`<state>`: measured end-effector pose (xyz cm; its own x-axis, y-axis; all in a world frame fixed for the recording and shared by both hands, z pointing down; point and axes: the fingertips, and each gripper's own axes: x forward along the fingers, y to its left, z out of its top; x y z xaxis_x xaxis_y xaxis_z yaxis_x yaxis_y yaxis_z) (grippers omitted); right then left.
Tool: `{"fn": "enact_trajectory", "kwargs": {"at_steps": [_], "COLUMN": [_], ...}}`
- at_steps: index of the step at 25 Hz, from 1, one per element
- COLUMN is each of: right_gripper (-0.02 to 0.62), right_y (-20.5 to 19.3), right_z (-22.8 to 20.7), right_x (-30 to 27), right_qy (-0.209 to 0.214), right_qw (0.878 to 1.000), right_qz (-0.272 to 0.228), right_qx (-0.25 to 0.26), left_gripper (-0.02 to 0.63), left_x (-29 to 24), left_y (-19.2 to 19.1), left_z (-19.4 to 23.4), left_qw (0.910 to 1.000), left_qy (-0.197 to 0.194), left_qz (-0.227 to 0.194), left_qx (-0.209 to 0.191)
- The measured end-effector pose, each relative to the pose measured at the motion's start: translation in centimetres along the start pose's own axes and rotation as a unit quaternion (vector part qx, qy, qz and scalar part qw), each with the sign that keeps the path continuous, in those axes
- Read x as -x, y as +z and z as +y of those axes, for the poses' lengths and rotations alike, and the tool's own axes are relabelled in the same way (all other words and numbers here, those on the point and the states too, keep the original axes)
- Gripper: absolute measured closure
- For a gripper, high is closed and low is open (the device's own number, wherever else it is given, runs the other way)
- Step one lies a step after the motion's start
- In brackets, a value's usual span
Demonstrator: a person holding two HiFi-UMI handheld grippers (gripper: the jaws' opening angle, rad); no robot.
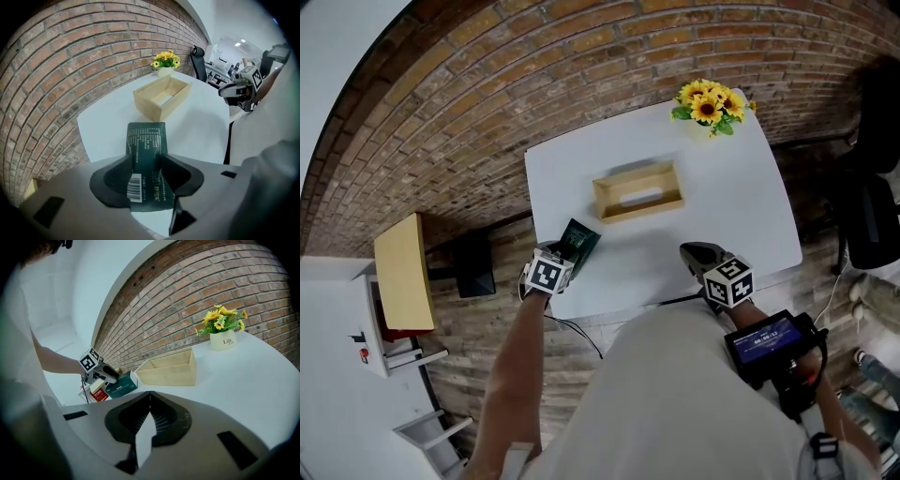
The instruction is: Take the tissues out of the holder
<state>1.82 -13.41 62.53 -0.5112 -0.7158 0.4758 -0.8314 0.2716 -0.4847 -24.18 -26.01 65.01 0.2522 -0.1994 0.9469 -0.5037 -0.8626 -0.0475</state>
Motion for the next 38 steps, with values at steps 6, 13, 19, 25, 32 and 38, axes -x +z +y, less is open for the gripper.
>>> {"fn": "enact_trajectory", "kwargs": {"at_steps": [6,13,19,25,32,38], "right_gripper": [0.589,0.589,0.589,0.589,0.589,0.589], "right_y": [0.3,0.5,1.3,3.1,4.0,3.9], "right_z": [0.3,0.5,0.5,1.9,3.3,3.8], "right_x": [-0.4,-0.3,-0.6,-1.3,-1.4,-1.3], "right_qy": [0.004,0.007,0.009,0.029,0.043,0.046], "right_qw": [1.0,1.0,0.999,0.997,0.993,0.993], "right_qz": [0.003,0.009,0.011,0.002,-0.001,-0.002], "right_qx": [0.01,0.02,0.036,0.071,0.106,0.105], "left_gripper": [0.389,0.368,0.371,0.557,0.597,0.597], "left_x": [0.5,2.0,3.9,6.9,8.9,8.4], "left_y": [0.2,0.9,1.9,2.1,0.8,0.5], "left_z": [0.2,-0.5,-3.4,-4.7,-7.2,-9.3], "left_qw": [0.9998,0.9985,0.9919,0.9667,0.9282,0.9263], "left_qy": [0.011,0.009,-0.015,0.005,0.015,0.008], "left_qz": [-0.015,-0.055,-0.123,-0.227,-0.31,-0.318], "left_qx": [-0.009,0.005,0.028,0.117,0.205,0.201]}}
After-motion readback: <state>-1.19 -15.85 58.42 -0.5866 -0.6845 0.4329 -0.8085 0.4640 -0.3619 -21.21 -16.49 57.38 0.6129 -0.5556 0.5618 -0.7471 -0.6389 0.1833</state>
